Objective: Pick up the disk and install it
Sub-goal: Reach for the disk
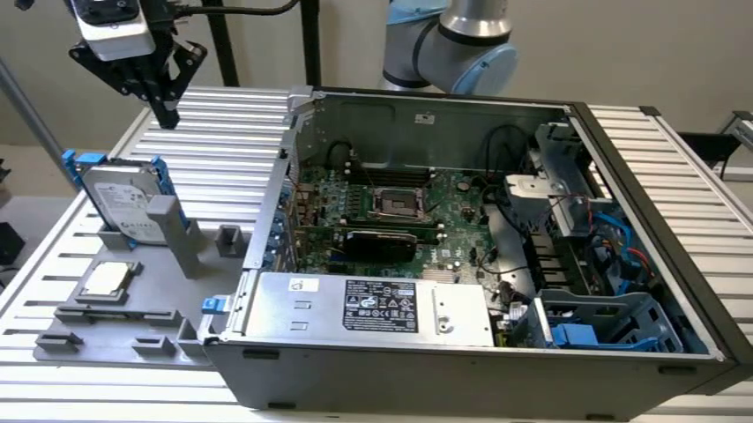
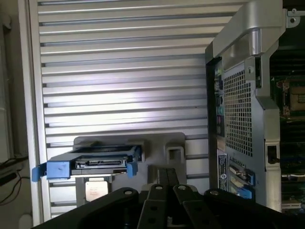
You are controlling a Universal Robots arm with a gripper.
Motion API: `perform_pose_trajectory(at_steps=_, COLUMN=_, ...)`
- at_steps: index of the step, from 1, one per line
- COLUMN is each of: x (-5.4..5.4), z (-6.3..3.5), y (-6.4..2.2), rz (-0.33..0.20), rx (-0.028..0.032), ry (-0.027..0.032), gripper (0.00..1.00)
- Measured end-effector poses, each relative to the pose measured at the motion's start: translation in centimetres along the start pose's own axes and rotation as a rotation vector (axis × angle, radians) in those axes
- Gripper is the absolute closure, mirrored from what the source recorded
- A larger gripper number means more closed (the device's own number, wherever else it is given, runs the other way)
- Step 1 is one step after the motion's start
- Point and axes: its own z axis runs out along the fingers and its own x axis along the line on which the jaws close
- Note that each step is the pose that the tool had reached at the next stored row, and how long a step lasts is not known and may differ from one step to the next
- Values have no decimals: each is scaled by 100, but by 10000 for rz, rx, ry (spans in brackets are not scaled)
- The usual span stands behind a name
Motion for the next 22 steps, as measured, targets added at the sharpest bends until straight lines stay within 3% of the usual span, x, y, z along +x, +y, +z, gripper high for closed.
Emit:
perform_pose_trajectory(at_steps=10, x=459, z=64, y=-7, rz=1, rx=19, ry=39, gripper=89)
perform_pose_trajectory(at_steps=22, x=1006, z=140, y=-15, rz=5, rx=55, ry=135, gripper=89)
